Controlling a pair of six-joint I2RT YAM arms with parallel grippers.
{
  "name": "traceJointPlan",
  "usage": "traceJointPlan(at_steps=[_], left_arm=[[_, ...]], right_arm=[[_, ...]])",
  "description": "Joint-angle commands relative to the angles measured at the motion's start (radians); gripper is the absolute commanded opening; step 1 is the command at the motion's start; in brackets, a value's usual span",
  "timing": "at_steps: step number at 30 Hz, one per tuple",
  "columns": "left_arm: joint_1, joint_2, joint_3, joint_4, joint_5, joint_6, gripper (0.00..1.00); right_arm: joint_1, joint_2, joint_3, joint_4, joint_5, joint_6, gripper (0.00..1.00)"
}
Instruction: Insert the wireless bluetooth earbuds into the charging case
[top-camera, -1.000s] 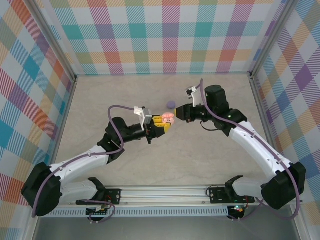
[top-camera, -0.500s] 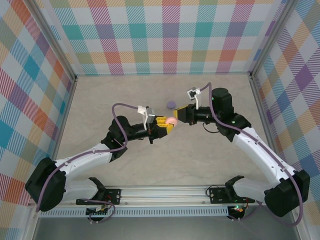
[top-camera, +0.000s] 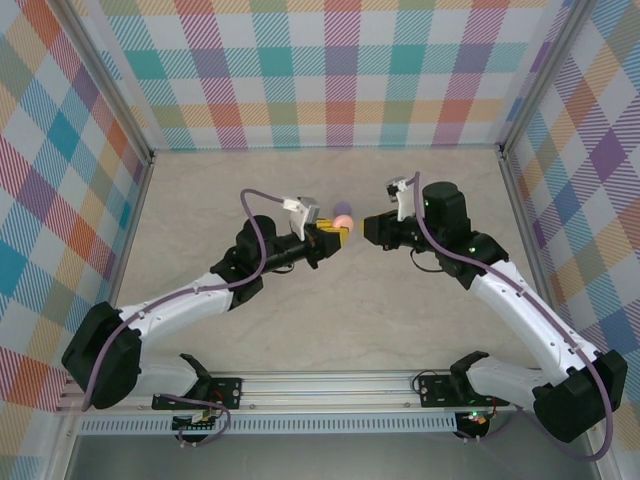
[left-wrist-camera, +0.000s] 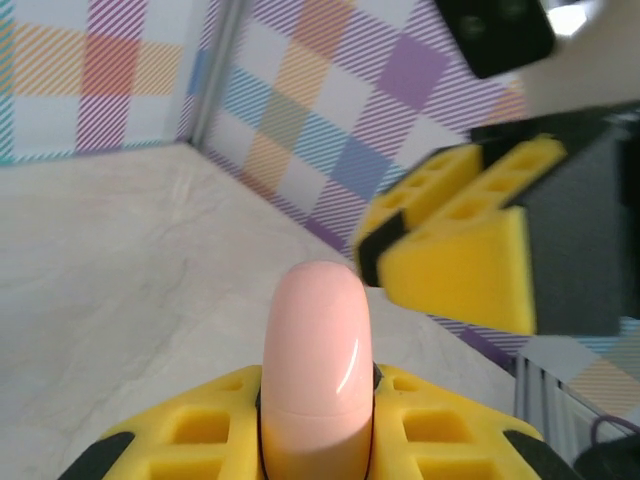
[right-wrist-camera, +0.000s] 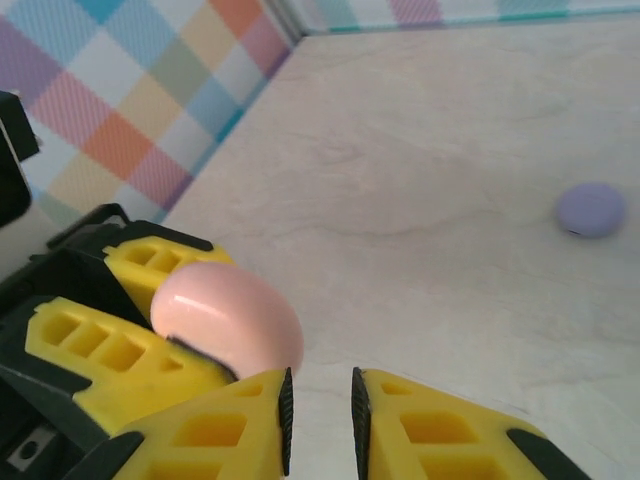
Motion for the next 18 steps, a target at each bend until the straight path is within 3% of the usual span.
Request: traceJointPlan(at_steps=[1, 8, 18], left_arm=[[0.026, 0.067, 0.084, -0.183, -0.121, -0.076, 0.23], [0.094, 0.264, 0.26, -0.413, -0.093, -0.154, 0.23], [0.157, 0.559, 0.463, -0.502, 0.031, -0.182, 0.21]], right_arm=[[0.001, -0.003, 0.031, -0.085, 0.147, -0.021, 0.26], [0.002, -0.037, 0.011, -0.109, 0.161, -0.028, 0.28], [0.0, -0.036, 0.012, -0.139, 0.162, -0.029, 0.29]])
